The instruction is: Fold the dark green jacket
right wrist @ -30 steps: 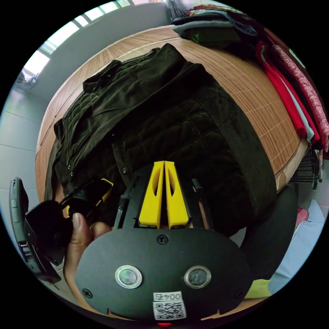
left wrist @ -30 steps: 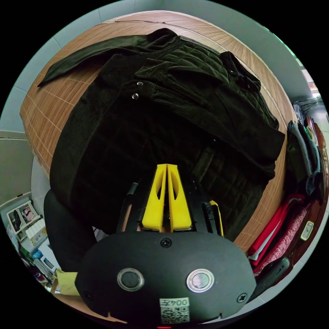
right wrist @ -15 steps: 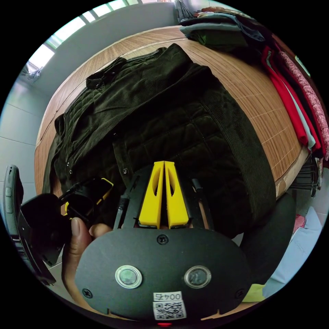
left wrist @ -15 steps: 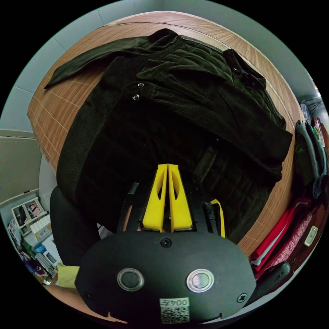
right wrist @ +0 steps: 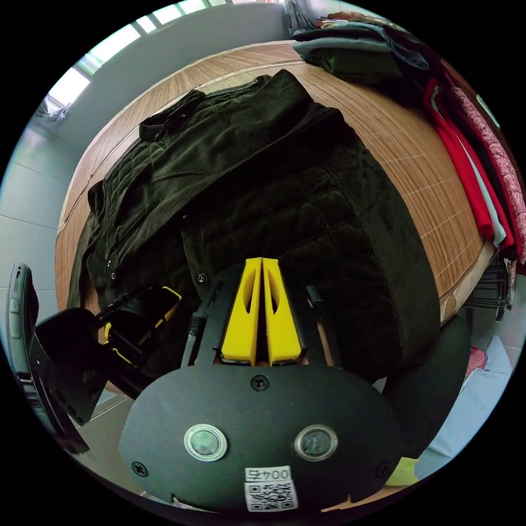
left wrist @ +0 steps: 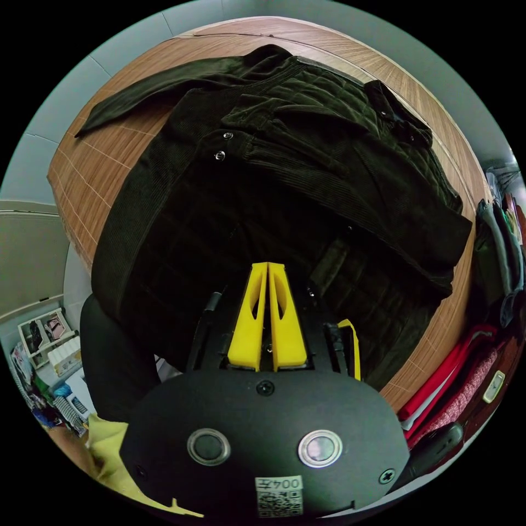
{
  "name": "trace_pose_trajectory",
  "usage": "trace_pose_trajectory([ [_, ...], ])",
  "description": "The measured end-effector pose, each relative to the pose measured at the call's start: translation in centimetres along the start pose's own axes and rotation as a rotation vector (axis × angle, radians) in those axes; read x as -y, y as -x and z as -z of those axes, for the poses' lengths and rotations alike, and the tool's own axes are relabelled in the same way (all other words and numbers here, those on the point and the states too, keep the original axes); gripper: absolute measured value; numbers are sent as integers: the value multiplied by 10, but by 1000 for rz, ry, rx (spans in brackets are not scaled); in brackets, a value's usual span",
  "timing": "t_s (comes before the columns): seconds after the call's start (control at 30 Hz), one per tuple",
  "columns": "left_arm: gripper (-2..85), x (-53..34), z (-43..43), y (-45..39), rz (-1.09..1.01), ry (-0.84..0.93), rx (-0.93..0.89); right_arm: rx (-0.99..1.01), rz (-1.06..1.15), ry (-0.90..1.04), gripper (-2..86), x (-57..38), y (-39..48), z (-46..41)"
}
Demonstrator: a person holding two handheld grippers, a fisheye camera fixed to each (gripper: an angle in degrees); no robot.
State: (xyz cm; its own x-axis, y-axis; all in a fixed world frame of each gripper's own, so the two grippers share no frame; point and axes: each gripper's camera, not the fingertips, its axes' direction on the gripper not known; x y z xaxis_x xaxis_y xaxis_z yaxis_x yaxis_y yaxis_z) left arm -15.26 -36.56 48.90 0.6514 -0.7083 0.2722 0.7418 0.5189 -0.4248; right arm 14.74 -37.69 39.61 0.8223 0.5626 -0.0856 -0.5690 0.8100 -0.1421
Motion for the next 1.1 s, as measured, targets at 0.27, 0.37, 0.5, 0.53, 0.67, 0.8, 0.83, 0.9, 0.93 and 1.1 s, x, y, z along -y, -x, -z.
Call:
trace_pose_trajectory([
  [0.27,2,-2,1,-10,-5,2,23,16,-1,0,-8,-4,0,-4],
  [0.37,2,-4,1,-10,-2,-7,15,19,1,-7,-8,-7,1,-5],
  [0.5,2,-6,2,-11,5,-8,10,17,9,-7,-8,-8,2,-7],
  [0.53,2,-6,2,-11,6,-8,11,18,9,-6,-8,-8,3,-7],
  [0.67,3,-8,2,-13,9,-5,18,23,10,-4,-8,-9,3,-8],
  [0.8,3,-11,2,-14,8,-9,22,30,10,-6,-8,-10,3,-9],
  [0.83,3,-11,2,-14,8,-10,22,30,11,-7,-8,-10,3,-10],
  [0.9,3,-13,2,-13,9,-12,19,29,14,-9,-8,-11,4,-10],
  [0.93,3,-13,2,-13,10,-12,17,29,14,-9,-8,-11,4,-10],
  [1.1,2,-17,2,-12,14,-18,9,29,21,-13,-8,-12,4,-12],
])
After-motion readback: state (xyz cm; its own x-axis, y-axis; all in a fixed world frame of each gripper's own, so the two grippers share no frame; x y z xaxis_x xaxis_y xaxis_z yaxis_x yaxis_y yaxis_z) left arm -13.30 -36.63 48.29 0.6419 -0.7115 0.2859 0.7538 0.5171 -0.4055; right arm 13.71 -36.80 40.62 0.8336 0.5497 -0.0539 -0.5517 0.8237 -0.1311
